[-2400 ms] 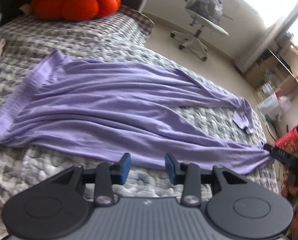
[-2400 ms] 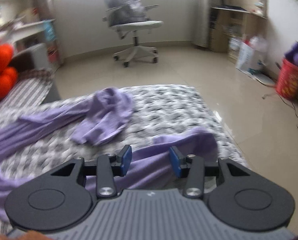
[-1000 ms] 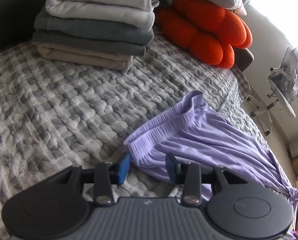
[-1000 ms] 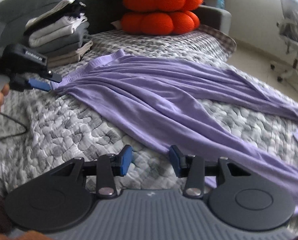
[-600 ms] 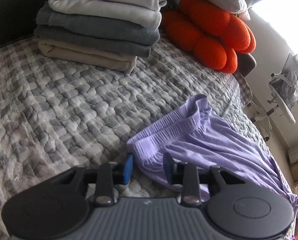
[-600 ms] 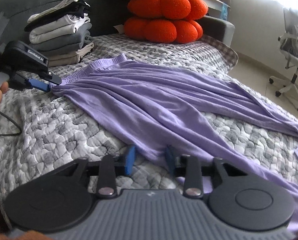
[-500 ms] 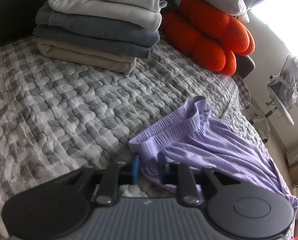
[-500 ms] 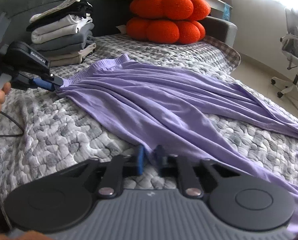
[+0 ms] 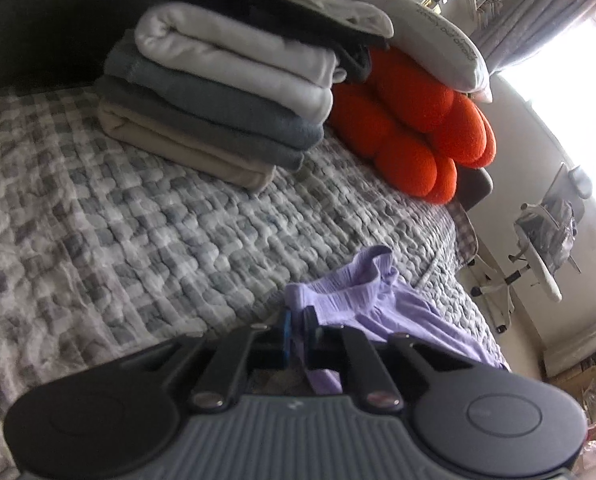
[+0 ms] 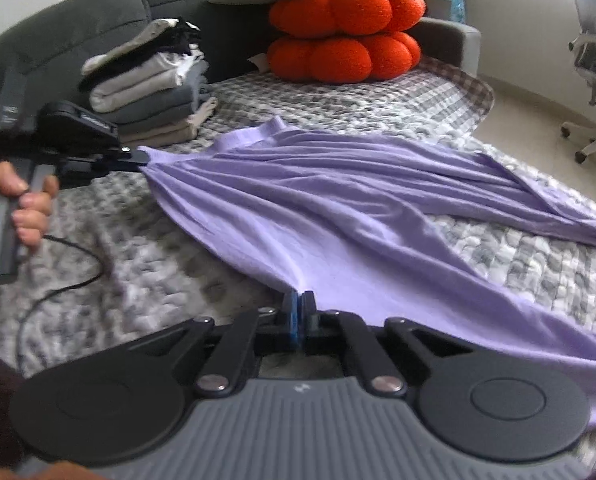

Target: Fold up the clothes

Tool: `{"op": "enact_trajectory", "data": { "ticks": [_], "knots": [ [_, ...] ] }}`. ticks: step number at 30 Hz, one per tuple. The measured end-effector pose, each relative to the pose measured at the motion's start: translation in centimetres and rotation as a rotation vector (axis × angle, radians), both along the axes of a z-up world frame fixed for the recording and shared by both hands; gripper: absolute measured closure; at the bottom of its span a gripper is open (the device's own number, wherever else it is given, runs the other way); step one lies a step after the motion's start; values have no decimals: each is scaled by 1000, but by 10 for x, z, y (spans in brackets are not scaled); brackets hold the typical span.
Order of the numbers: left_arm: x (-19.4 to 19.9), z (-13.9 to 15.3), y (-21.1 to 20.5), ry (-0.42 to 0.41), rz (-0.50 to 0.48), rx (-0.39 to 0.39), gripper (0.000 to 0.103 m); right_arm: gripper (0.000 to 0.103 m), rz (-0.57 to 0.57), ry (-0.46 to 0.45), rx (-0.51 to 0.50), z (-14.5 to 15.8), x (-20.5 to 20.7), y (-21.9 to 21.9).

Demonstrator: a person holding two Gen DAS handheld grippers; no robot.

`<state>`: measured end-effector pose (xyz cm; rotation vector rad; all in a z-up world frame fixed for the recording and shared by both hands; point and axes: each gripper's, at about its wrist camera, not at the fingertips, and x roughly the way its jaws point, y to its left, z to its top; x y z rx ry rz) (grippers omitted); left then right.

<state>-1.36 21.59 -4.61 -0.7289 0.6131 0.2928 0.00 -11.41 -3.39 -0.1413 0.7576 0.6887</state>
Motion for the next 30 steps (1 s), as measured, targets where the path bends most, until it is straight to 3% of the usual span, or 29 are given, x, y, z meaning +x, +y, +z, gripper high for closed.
{"op": "enact_trajectory", "data": {
  "ticks": [13,26,30],
  "knots": [
    [-2,12,0,77,41,115,98,102,99,98,56,6,-22,11],
    [10,-25,6,233,36,86,97,101,100,193,-2,-15,-13,17],
    [11,-27,2,244,19,87,95,93,91,197,1,-14,-13,18]
  ]
}}
